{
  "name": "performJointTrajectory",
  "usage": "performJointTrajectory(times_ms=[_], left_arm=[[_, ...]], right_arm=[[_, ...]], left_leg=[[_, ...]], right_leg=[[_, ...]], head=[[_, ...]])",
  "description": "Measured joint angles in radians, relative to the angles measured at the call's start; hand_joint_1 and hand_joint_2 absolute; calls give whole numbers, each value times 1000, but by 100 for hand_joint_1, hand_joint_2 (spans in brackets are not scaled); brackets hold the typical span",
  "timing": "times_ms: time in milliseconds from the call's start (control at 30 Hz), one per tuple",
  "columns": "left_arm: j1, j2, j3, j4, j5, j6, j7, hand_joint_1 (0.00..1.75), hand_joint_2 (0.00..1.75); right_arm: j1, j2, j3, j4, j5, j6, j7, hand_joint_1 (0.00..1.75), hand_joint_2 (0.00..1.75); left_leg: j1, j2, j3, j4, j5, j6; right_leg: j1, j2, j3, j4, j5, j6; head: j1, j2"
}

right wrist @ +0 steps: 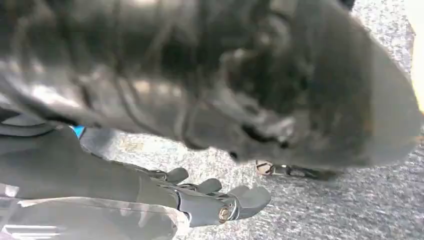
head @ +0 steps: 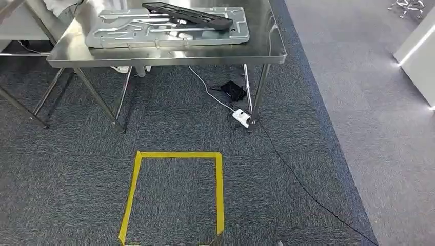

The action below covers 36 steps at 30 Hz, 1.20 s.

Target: Take the parts from the cabinet and place them on the table.

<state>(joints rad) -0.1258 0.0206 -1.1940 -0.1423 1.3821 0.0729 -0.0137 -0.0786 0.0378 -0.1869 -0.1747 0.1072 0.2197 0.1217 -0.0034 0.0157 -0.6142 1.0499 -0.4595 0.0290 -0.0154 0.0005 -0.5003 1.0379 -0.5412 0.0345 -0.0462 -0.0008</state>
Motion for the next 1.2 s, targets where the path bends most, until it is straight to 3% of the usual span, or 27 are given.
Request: performJointTrajectory(times_ms=[33, 100, 133, 200, 233, 267, 300, 333, 400, 433, 467, 500, 600, 633, 667, 700, 767, 800, 867, 900, 933, 967, 1000, 1100, 1133, 1167, 1200], left_arm=[[-1, 0, 0, 0, 0, 0, 0, 0, 0], [-1, 0, -1, 0, -1, 0, 1, 0, 0], [1, 1, -3, 0, -4, 0, 2, 0, 0], [3, 0, -7, 0, -8, -1, 3, 0, 0], [2, 0, -10, 0, -9, -2, 3, 0, 0], [1, 0, -12, 0, -10, -2, 4, 0, 0], [1, 0, -12, 0, -10, -2, 4, 0, 0], [1, 0, -12, 0, -10, -2, 4, 0, 0], [1, 0, -12, 0, -10, -2, 5, 0, 0], [1, 1, -12, 0, -10, -2, 4, 0, 0], [-1, 5, -12, 0, -10, -2, 5, 0, 0], [0, 5, -13, 0, -11, -2, 4, 0, 0], [-3, 4, -17, 0, -11, -3, 4, 0, 0], [-3, 3, -17, 0, -10, -6, 5, 0, 0], [-4, 3, -17, 0, -9, -11, 11, 0, 0], [-3, 3, -17, 0, -8, -17, 14, 0, 0], [1, 3, -18, 0, -7, -19, 20, 0, 0], [2, 4, -18, 0, -7, -16, 21, 0, 0], [-1, 4, -18, 0, -8, -14, 23, 0, 0], [-1, 4, -18, 0, -8, -14, 25, 0, 0], [-1, 3, -18, 0, -10, -15, 25, 0, 0], [-1, 3, -18, 0, -11, -15, 24, 0, 0], [0, 3, -18, 0, -14, -16, 21, 0, 0], [-3, 3, -18, 0, -15, -17, 21, 0, 0], [-3, 3, -18, 0, -15, -17, 21, 0, 0], [-3, 4, -19, 0, -15, -16, 21, 0, 0], [0, 4, -19, 0, -15, -17, 21, 0, 0]], right_arm=[[0, 0, 0, 0, 0, 2, 2, 0, 0], [2, 0, -1, 0, -5, 5, 9, 0, 0], [1, 0, -2, 1, -6, 8, 11, 0, 0], [-1, -4, -5, 1, -7, 8, 14, 0, 0], [0, -5, -7, 1, -9, 8, 15, 0, 0], [0, -5, -7, 1, -10, 8, 15, 0, 0], [1, -5, -7, 1, -10, 8, 16, 0, 0], [1, -5, -7, 1, -10, 8, 16, 0, 0], [1, -5, -7, 1, -11, 8, 16, 0, 0], [0, -5, -7, 1, -12, 8, 16, 0, 0], [0, -4, -7, 1, -12, 8, 16, 0, 0], [-2, -5, -8, 1, -13, 8, 16, 0, 0], [0, -5, -8, 1, -13, 9, 16, 0, 0], [4, -8, -8, 3, -13, 9, 18, 0, 0], [4, -8, -8, 3, -13, 10, 18, 0, 0], [3, -8, -8, 3, -13, 12, 21, 0, 0], [3, -9, -9, 3, -14, 13, 23, 0, 0], [2, -10, -9, 3, -14, 14, 23, 0, 0], [2, -12, -9, 3, -16, 14, 23, 0, 0], [2, -13, -9, 3, -16, 14, 23, 0, 0], [1, -13, -9, 3, -17, 14, 24, 0, 0], [-1, -14, -9, 3, -17, 14, 24, 0, 0], [-4, -16, -9, 3, -17, 14, 24, 0, 0], [-3, -16, -9, 3, -18, 14, 24, 0, 0], [-1, -16, -9, 3, -18, 14, 24, 0, 0], [0, -16, -9, 3, -18, 14, 24, 0, 0], [-1, -16, -9, 3, -18, 14, 26, 0, 0]], left_leg=[[0, 0, -2, 1, 6, -8], [2, 0, -4, -1, 19, -18], [6, -3, -14, 9, 5, -24], [8, -6, -42, 87, -99, -35], [10, -6, -63, 165, -158, -39], [11, -6, -79, 236, -191, -41], [11, -6, -81, 277, -193, -39], [11, -7, -61, 275, -167, -38], [11, -14, 31, 159, -95, -31], [11, -38, 103, 54, -77, -23], [11, -84, 154, -34, -107, -13], [8, -90, 173, -64, -108, -15], [0, -64, 157, -63, -92, -4], [16, -48, 150, -76, -73, 7], [12, -36, 140, -78, -62, 13], [11, -23, 127, -78, -53, 27], [6, 1, 101, -76, -35, 27], [5, 13, 88, -74, -26, 26], [4, 34, 58, -63, -8, 23], [4, 42, 40, -54, -2, 19], [5, 51, 26, -44, 2, 15], [3, 57, 18, -34, 4, 12], [0, 68, 9, -21, 6, 7], [2, 95, 8, -23, 27, -11], [3, 85, 1, -21, 20, -20], [6, 44, -7, -3, -11, -31], [6, 12, -25, 48, -73, -34]], right_leg=[[-2, 0, -6, 0, 2, -4], [-2, -1, -22, -5, 16, -24], [-6, -2, -28, -8, 28, -35], [-6, 2, -50, -9, 48, -46], [-5, 5, -67, -8, 59, -48], [-3, 10, -83, -8, 70, -47], [-3, 15, -92, -7, 81, -46], [-3, 20, -107, -6, 93, -45], [-4, 35, -131, -4, 112, -40], [-5, 44, -140, -3, 122, -36], [-4, 49, -146, -3, 130, -29], [-5, 57, -148, -4, 140, -22], [-5, 84, -148, -24, 172, 2], [-9, 82, -155, -18, 169, 4], [-2, 48, -168, 10, 119, 5], [-3, 26, -187, 68, 48, 7], [-4, 11, -215, 212, -55, 15], [-5, 8, -218, 263, -62, 19], [-6, 5, -179, 270, 11, 23], [-6, -2, -132, 219, 51, 22], [-6, -16, -71, 141, 64, 20], [-4, -53, -4, 53, 42, 16], [9, -63, 39, -30, 9, 9], [12, -43, 13, -35, 15, -19], [5, -38, 7, -43, 28, -32], [3, -32, -1, -43, 37, -38], [2, -27, -15, -43, 48, -49]], head=[[0, 0], [1, 0], [1, 0], [-5, 0], [-5, 0], [-5, 0], [-5, 0], [-5, 0], [-5, 0], [-5, 0], [-5, 0], [-3, 0], [-3, 0], [-4, 0], [-2, 0], [8, 0], [10, 0], [10, 0], [10, 0], [10, 0], [11, 0], [11, 0], [11, 0], [11, 0], [15, 0], [12, 0], [8, 0]])
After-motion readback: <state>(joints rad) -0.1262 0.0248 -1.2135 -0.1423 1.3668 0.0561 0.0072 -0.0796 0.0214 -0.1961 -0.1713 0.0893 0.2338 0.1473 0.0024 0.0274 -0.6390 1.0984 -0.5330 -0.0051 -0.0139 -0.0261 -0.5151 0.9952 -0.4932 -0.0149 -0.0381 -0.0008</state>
